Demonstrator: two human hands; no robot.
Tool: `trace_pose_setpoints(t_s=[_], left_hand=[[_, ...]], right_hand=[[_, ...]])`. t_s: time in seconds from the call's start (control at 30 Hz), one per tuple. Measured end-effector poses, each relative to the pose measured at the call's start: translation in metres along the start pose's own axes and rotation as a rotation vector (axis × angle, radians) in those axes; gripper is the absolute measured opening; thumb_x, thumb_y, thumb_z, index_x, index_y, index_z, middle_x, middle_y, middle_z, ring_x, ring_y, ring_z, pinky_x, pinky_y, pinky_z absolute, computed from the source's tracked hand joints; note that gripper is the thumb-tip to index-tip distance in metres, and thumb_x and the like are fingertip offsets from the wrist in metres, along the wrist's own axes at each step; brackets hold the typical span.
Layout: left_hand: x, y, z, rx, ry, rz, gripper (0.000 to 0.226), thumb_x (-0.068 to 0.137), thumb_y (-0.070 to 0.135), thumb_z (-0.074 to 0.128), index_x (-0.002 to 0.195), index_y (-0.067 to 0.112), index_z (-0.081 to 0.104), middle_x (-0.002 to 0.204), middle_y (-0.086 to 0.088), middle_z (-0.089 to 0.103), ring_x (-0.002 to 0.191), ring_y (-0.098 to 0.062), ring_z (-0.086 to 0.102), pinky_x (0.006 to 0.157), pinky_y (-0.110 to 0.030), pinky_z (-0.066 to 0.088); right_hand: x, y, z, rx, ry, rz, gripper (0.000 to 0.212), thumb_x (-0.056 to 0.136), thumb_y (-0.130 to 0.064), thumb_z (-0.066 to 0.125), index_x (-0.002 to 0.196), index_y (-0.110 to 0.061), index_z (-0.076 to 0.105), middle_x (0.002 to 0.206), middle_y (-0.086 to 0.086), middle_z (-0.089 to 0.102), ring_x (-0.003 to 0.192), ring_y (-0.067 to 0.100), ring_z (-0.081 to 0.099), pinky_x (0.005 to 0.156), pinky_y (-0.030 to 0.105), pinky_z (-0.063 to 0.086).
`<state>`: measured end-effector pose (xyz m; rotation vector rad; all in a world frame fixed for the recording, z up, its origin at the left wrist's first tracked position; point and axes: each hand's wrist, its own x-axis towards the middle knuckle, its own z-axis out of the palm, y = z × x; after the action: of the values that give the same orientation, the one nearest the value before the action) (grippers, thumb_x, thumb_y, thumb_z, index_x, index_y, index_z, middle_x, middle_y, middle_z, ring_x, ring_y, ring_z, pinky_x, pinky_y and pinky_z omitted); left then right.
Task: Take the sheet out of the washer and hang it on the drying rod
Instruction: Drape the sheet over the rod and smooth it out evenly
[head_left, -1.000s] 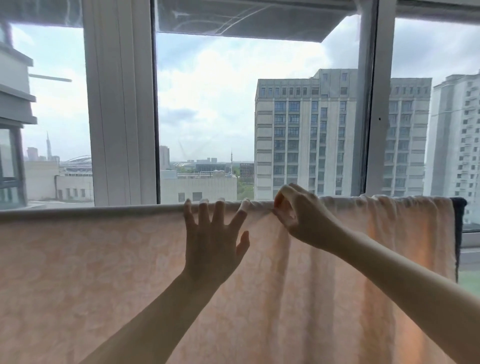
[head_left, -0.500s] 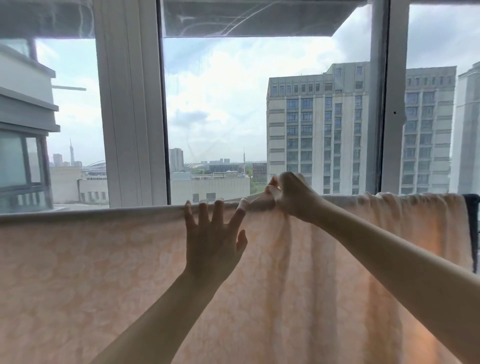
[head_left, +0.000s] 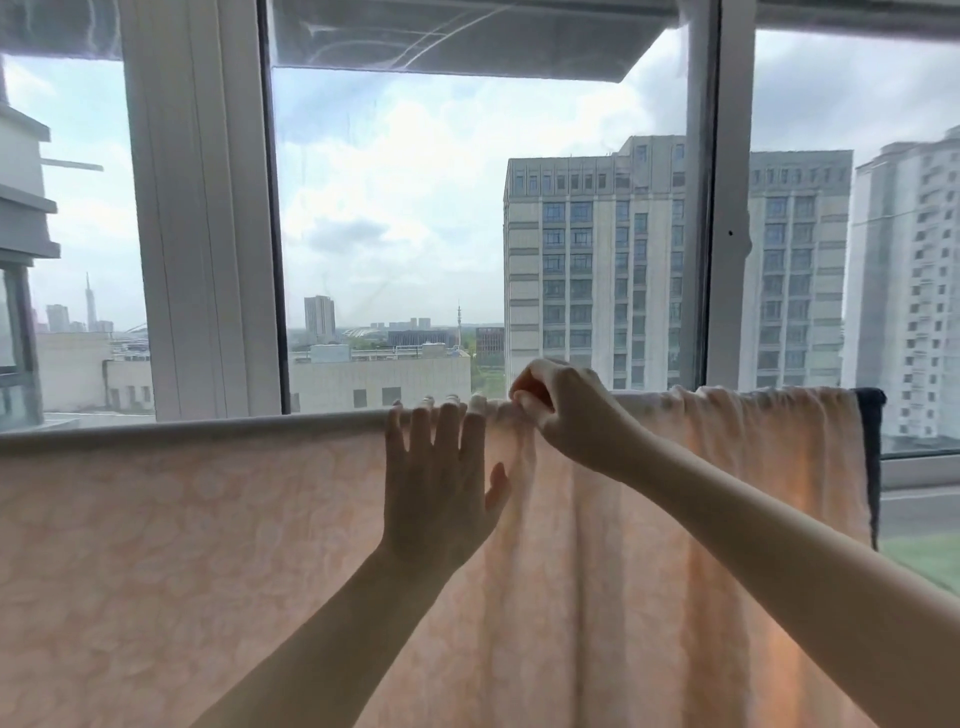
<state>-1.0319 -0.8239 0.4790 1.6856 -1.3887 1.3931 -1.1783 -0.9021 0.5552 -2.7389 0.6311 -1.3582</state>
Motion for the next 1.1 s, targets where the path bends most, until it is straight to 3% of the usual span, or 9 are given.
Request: trace_pose_setpoints(t_s=[0.13,0.3,0.43,0.6,0.73,0.83,0.9,0.97,1.1], left_hand=[[0.0,-0.006,0.004,0.049,-0.044,-0.014,0.056,0.085,0.05,0.051,0.124,0.01,0.055,0.121,-0.016,0.055,0.11,-0.037,0.052,0.104,-0.058,0.033],[0.003,-0.009,0.005,0.058,-0.011,-0.011,0.051,0.084,0.047,0.051,0.125,0.016,0.055,0.115,-0.016,0.055,0.107,-0.038,0.051,0.101,-0.057,0.035],[0.004,-0.006,0.005,0.056,-0.004,-0.037,0.049,0.083,0.046,0.052,0.123,0.017,0.054,0.115,-0.017,0.056,0.107,-0.038,0.051,0.1,-0.058,0.036],[0.004,-0.01,0.003,0.061,-0.039,-0.054,0.05,0.083,0.047,0.056,0.124,0.018,0.056,0.117,-0.015,0.056,0.109,-0.037,0.05,0.103,-0.059,0.034],[0.005,-0.012,-0.001,0.078,-0.056,-0.049,0.047,0.083,0.045,0.057,0.121,0.017,0.058,0.113,-0.015,0.056,0.105,-0.036,0.049,0.099,-0.057,0.039],[0.003,-0.016,-0.002,0.079,-0.047,-0.043,0.047,0.084,0.042,0.057,0.122,0.015,0.058,0.114,-0.015,0.056,0.105,-0.037,0.051,0.099,-0.057,0.039],[0.002,-0.019,-0.002,0.077,-0.04,-0.021,0.049,0.085,0.04,0.056,0.126,0.013,0.056,0.115,-0.017,0.055,0.106,-0.037,0.05,0.1,-0.057,0.038],[0.001,-0.018,-0.003,0.068,-0.046,-0.013,0.05,0.085,0.039,0.056,0.128,0.013,0.054,0.116,-0.018,0.055,0.107,-0.038,0.05,0.1,-0.058,0.037],[0.004,-0.005,-0.006,0.047,-0.085,-0.047,0.052,0.084,0.041,0.056,0.13,0.017,0.053,0.118,-0.018,0.054,0.109,-0.04,0.05,0.103,-0.062,0.032]], right_hand=[[-0.012,0.015,-0.008,-0.023,-0.011,-0.027,0.014,0.09,-0.014,0.065,0.103,-0.01,0.061,0.093,-0.005,0.062,0.082,0.003,0.059,0.078,0.008,0.049],[-0.022,0.026,-0.02,-0.164,-0.047,-0.104,0.027,0.092,-0.027,0.062,0.115,-0.013,0.058,0.109,-0.001,0.064,0.096,0.009,0.063,0.089,0.026,0.054],[-0.019,0.027,-0.02,-0.166,-0.024,-0.138,0.023,0.092,-0.028,0.062,0.11,-0.013,0.06,0.105,-0.001,0.065,0.092,0.008,0.062,0.085,0.026,0.055],[-0.016,0.022,-0.009,-0.232,0.059,-0.171,0.005,0.095,-0.013,0.056,0.099,-0.014,0.058,0.095,0.001,0.064,0.083,0.015,0.059,0.08,0.034,0.054],[-0.002,0.025,-0.01,-0.237,0.031,-0.106,0.013,0.095,0.002,0.049,0.098,-0.01,0.054,0.088,0.003,0.061,0.07,0.013,0.059,0.07,0.028,0.056],[0.005,0.038,-0.026,-0.136,0.197,0.027,0.014,0.093,0.007,0.05,0.097,-0.006,0.054,0.086,0.004,0.058,0.069,0.013,0.056,0.065,0.024,0.053],[-0.007,0.052,-0.038,-0.1,0.285,0.058,0.006,0.096,-0.003,0.052,0.096,-0.008,0.055,0.081,0.002,0.06,0.068,0.013,0.059,0.061,0.018,0.05],[-0.027,0.06,-0.043,-0.125,0.206,0.051,0.006,0.1,-0.014,0.05,0.095,-0.014,0.054,0.077,-0.003,0.062,0.064,0.006,0.059,0.058,0.015,0.05],[-0.042,0.066,-0.045,-0.139,0.082,-0.001,0.008,0.1,-0.017,0.049,0.1,-0.014,0.057,0.086,-0.003,0.065,0.073,0.005,0.063,0.072,0.02,0.054]])
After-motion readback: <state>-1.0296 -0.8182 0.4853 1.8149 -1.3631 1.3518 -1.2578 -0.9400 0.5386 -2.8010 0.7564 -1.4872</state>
